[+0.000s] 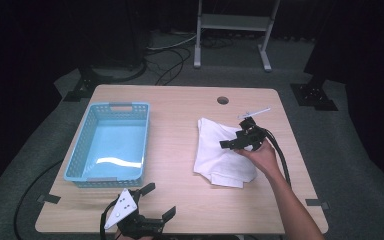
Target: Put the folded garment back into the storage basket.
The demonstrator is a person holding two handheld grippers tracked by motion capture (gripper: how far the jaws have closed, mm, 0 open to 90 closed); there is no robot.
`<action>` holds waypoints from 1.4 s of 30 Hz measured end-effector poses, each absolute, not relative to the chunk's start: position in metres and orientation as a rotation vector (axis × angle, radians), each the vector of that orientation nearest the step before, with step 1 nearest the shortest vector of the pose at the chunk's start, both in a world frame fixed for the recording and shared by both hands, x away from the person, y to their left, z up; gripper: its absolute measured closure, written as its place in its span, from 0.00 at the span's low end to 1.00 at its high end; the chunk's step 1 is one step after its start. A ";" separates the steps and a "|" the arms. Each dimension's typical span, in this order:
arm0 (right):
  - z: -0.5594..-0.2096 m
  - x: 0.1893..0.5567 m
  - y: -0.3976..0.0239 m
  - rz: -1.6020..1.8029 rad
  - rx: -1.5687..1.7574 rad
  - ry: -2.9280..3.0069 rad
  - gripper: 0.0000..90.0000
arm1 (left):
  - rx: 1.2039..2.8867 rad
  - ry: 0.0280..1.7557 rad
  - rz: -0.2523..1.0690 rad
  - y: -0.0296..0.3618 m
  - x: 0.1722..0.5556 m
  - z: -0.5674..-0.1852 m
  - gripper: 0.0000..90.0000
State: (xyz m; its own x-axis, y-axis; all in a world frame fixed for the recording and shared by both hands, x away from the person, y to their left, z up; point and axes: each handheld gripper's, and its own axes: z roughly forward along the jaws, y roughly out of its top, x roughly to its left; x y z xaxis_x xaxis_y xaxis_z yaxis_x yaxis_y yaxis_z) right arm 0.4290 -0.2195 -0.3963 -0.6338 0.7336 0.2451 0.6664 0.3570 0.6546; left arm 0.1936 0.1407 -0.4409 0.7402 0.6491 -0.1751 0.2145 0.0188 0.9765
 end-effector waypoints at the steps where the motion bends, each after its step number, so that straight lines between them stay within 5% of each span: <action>1: -0.398 0.430 -0.219 1.134 1.295 2.520 0.10 | 1.550 0.725 0.388 0.141 0.194 -0.441 0.03; 25: -0.427 0.422 -0.193 0.850 1.135 2.513 0.20 | 1.560 0.723 0.387 0.139 0.193 -0.442 0.03; 42: -0.423 0.415 -0.188 0.871 1.114 2.531 0.51 | 1.554 0.729 0.386 0.139 0.192 -0.442 0.03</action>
State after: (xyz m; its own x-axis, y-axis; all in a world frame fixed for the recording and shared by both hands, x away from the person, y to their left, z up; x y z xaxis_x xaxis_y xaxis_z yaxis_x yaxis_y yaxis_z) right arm 0.4152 -0.1882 -0.4225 -0.6798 0.7332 0.0173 0.5886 0.5314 0.6092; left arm 0.1924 0.1390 -0.4416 0.7389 0.6502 -0.1768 0.2191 0.0163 0.9756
